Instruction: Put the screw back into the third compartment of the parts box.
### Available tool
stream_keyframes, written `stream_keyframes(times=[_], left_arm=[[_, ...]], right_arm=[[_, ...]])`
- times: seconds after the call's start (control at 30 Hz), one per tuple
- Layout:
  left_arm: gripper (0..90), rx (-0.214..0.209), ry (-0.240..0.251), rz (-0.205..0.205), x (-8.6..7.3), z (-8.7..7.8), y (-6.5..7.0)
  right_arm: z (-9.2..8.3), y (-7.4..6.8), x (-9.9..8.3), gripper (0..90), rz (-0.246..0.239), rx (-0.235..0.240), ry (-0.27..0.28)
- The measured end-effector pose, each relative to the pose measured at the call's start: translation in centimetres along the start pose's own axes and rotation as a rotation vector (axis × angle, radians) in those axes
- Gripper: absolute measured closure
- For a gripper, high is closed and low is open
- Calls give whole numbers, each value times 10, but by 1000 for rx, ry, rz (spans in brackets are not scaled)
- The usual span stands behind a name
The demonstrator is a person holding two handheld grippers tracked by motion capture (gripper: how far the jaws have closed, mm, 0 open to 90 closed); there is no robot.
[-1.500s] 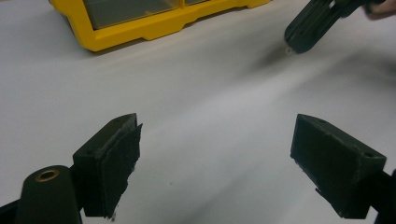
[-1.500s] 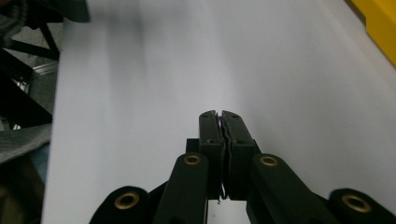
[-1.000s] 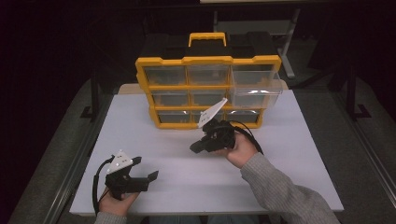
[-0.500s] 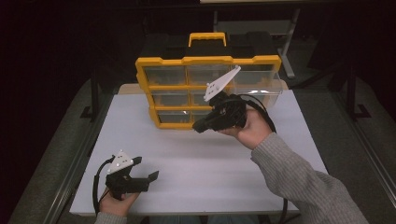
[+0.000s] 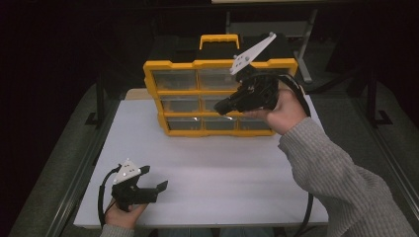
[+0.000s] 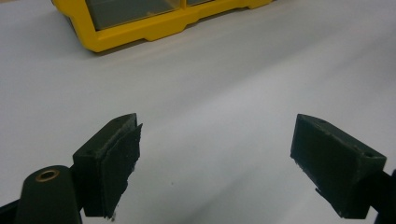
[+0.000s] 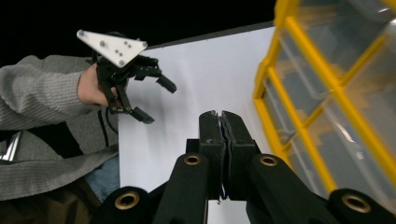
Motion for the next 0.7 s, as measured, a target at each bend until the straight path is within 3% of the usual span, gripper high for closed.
stream_keyframes(times=[0.27,0.7], left_arm=[[149,0,-8,7,0,0,-1],[150,2,0,6,1,-1,0]], right_arm=[[-31,15,4,871,47,-41,19],[-62,33,2,871,101,-87,57]])
Point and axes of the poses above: each handheld gripper's, and its own axes: z roughly forward along the jaws, x roughly out of its top, y roughly to its right, the point moved 5 cm from there along z, roughly forward along the jaws, and after that the axes turned 2 degrees about y, right-handed, at the moved point
